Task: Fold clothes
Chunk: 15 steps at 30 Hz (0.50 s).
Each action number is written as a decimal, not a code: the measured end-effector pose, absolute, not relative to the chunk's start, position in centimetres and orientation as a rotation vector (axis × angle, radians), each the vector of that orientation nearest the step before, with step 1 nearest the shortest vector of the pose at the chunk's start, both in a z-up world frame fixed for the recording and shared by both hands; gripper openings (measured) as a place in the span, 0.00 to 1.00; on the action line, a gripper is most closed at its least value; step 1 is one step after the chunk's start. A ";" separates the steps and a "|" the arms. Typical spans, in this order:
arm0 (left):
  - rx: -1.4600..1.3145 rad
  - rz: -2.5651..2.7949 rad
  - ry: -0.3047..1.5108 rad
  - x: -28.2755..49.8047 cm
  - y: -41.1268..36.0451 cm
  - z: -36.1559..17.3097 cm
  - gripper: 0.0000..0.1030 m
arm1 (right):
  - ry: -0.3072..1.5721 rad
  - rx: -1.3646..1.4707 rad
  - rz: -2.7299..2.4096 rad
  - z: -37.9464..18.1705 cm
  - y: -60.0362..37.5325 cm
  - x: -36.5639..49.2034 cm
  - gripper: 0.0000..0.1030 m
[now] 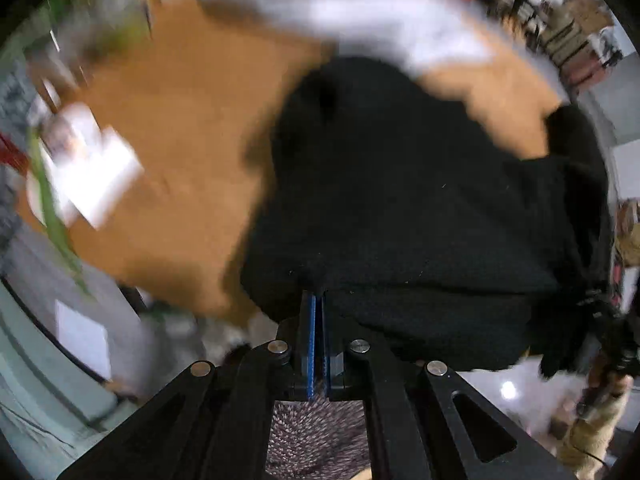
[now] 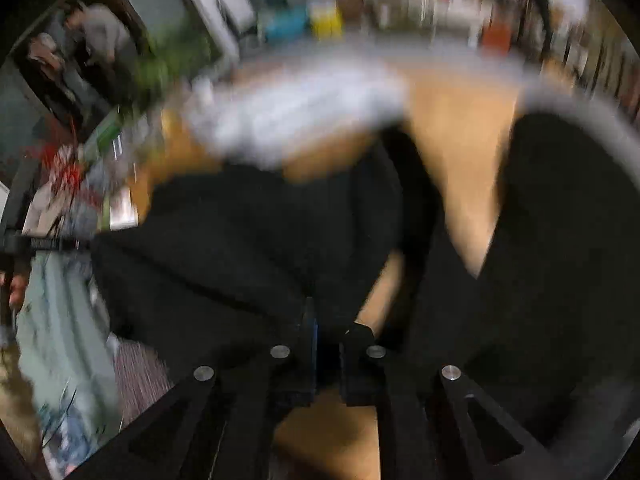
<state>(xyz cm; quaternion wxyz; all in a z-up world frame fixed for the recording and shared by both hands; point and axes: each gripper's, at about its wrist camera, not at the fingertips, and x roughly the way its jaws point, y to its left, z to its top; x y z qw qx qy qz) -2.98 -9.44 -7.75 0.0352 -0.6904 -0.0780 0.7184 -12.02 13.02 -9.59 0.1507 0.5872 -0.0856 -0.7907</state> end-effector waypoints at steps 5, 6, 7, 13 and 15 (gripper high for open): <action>-2.146 2.123 -0.353 -0.1 -11.6 -12.2 0.02 | -0.486 1.844 -2.040 -17.8 13.7 -5.5 0.08; -2.114 2.137 -0.364 0.2 -11.9 -11.5 0.02 | -0.505 1.837 -2.032 -17.4 13.7 -4.7 0.08; -2.064 2.167 -0.379 0.4 -12.3 -10.3 0.02 | -0.514 1.821 -2.028 -16.7 13.6 -3.9 0.08; -1.792 2.310 -0.424 3.1 -15.0 -3.3 0.02 | -0.434 1.663 -1.977 -11.2 11.3 0.0 0.08; -1.743 2.342 -0.434 4.3 -16.2 -1.9 0.02 | -0.399 1.625 -1.939 -9.8 10.5 1.6 0.08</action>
